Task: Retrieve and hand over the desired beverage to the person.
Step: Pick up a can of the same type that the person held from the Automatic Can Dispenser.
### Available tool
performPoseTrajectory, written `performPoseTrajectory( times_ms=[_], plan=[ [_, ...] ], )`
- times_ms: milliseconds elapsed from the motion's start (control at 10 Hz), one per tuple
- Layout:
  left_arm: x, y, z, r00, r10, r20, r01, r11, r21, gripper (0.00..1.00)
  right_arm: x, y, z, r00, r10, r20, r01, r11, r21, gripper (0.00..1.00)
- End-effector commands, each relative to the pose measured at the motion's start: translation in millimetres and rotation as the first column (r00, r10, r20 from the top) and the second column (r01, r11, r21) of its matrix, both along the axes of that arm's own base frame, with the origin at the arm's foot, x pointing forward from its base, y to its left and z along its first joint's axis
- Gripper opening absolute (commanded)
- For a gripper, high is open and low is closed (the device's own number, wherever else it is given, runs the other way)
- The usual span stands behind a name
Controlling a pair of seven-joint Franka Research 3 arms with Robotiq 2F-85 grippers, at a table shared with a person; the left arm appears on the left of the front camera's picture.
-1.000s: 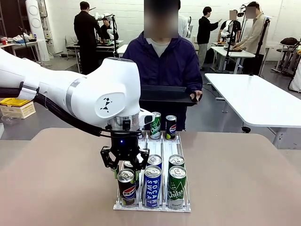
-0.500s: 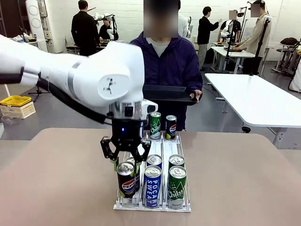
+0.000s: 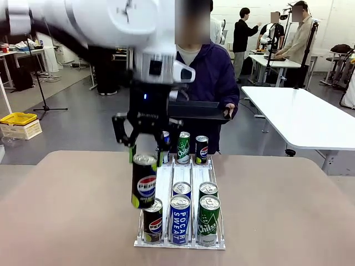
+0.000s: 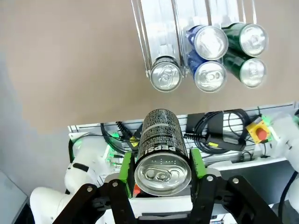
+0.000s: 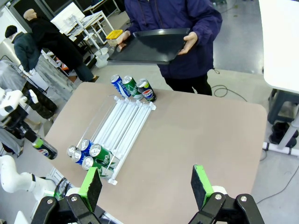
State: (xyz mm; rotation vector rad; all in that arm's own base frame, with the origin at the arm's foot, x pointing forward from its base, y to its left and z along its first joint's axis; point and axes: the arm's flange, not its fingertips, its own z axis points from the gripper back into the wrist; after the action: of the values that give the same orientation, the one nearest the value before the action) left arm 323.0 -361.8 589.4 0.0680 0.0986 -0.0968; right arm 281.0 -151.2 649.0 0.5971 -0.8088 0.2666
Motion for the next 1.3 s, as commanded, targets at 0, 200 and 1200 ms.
performPoseTrajectory(
  times_ms=[0,200,1200],
  plan=[
    [5.8,-15.3,35.0,0.997,0.037,0.063,-0.037,0.999,-0.005,0.0,2.0,-1.3,-1.2,1.0,0.021,0.015,-0.021,1.0,0.02,1.0],
    [16.4,-16.2,69.5,0.992,0.076,0.105,-0.068,0.995,-0.075,0.0,2.0,-1.3,-1.2,1.0,0.021,0.015,-0.021,1.0,0.02,1.0],
    [53.2,-3.1,101.4,0.973,-0.043,0.226,0.072,0.99,-0.12,0.0,2.0,-1.3,-1.2,1.0,0.021,0.015,-0.021,1.0,0.02,1.0]
  ],
)
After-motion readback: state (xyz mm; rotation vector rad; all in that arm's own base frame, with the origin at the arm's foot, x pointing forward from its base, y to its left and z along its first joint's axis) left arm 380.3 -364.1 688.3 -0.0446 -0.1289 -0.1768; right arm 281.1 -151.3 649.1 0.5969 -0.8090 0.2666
